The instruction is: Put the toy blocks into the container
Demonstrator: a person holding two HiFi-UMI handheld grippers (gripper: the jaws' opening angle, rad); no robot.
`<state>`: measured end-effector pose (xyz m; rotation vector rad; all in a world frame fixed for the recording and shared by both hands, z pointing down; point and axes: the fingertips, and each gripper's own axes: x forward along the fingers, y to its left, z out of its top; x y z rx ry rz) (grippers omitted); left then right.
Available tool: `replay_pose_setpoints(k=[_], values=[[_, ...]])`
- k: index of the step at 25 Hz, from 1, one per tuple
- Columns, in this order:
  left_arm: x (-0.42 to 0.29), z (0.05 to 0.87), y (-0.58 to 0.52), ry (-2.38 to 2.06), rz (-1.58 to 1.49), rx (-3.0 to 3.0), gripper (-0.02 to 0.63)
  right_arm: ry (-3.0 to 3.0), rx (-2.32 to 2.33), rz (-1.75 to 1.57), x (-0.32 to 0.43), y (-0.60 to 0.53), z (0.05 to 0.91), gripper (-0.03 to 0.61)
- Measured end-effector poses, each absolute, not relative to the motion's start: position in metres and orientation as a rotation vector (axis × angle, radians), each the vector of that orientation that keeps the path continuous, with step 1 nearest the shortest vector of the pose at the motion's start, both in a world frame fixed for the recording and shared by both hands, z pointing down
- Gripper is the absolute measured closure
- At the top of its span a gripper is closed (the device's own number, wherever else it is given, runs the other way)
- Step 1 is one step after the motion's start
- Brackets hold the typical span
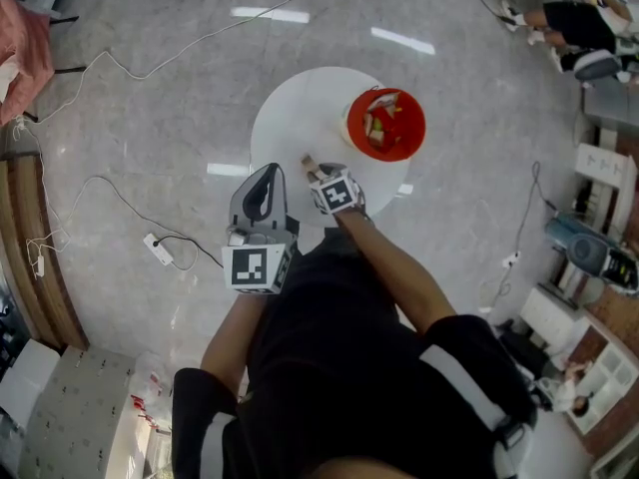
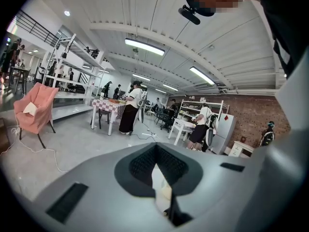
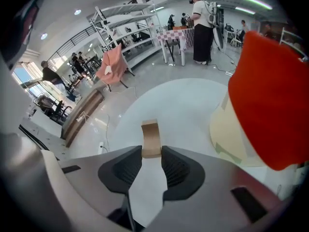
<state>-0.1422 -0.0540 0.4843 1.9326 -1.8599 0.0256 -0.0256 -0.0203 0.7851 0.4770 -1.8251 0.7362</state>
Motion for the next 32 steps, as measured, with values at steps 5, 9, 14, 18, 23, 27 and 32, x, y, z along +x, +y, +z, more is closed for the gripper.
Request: replay_pose_setpoints(k=[5, 9, 14, 18, 23, 27, 32], values=[[-0.125, 0.472, -0.060, -1.851, 0.024, 1.992, 0.615, -1.984, 0.528, 0.701, -0.030, -0.048, 0.728, 0.456], [-0.104, 0.460, -0.067, -1.841, 0.020, 2.049, 0.615, -2.126, 0.616, 0.665, -0.018, -0.080, 0.679, 0.456], [-0.075, 0.444, -0.081, -1.832, 0.011, 2.108, 0.615, -2.236, 0.766, 0.627, 0.019, -0.121, 0.627, 0.456], [-0.052, 0.430, -0.094, -1.835, -0.003, 2.139, 0.615, -2.222, 0.878, 0.620, 0.063, -0.150, 0.622, 0.456], [-0.030, 0.432, -0.100, -1.821, 0.049, 2.181, 0.615, -2.104, 0.926, 0.608, 0.109, -0.174, 0.648, 0.456], [-0.017, 0.428, -0.102, -1.837, 0.084, 2.180, 0.615, -2.013, 0.854, 0.655, 0.120, -0.168, 0.665, 0.454], [-0.013, 0.423, -0.102, -1.847, 0.080, 2.165, 0.615, -2.062, 0.884, 0.633, 0.127, -0.181, 0.663, 0.456]])
